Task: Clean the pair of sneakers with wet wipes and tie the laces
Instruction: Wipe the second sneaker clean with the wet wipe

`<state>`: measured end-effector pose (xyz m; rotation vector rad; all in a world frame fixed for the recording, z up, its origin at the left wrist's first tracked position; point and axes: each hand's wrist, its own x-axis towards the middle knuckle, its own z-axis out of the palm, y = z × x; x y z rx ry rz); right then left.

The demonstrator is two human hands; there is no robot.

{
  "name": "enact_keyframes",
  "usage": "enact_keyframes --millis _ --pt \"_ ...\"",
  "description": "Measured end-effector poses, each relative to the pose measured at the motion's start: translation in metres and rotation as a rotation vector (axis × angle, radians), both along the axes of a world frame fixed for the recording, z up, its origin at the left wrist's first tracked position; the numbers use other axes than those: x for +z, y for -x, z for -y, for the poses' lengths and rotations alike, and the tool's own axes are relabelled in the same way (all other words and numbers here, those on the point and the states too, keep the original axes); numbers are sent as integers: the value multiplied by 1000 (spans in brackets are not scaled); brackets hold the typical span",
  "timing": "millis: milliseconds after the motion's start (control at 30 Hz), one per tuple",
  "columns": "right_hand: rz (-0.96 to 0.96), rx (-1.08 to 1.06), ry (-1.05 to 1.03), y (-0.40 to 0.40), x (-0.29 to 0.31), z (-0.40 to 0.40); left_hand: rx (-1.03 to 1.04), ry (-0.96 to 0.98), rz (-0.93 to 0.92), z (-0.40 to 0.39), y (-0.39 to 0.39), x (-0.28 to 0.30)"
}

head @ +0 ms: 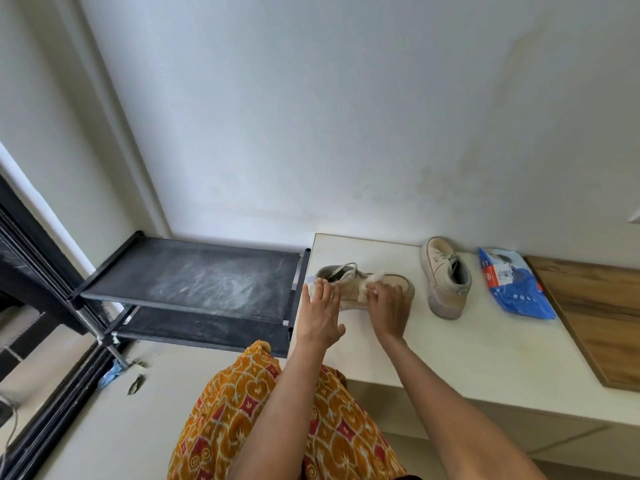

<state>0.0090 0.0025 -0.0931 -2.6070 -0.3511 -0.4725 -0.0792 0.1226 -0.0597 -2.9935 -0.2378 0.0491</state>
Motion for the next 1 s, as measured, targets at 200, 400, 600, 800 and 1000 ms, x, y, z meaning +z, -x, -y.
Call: enact_keyframes --millis 200,400,600,800,1000 --pt "16 -26 40 -6 9 9 -16 -36 1 -2 -3 6" --pt "-18 52 27 -2 19 -5 8 -25 -19 4 -5 13" --pt "-56 -74 -38 -8 12 19 -19 -43 -16 -1 -3 8" --pt "-40 68 -34 -22 30 -13 -16 5 62 2 -5 7" --pt "5 105 146 -39 15 21 -21 -9 86 3 -6 3"
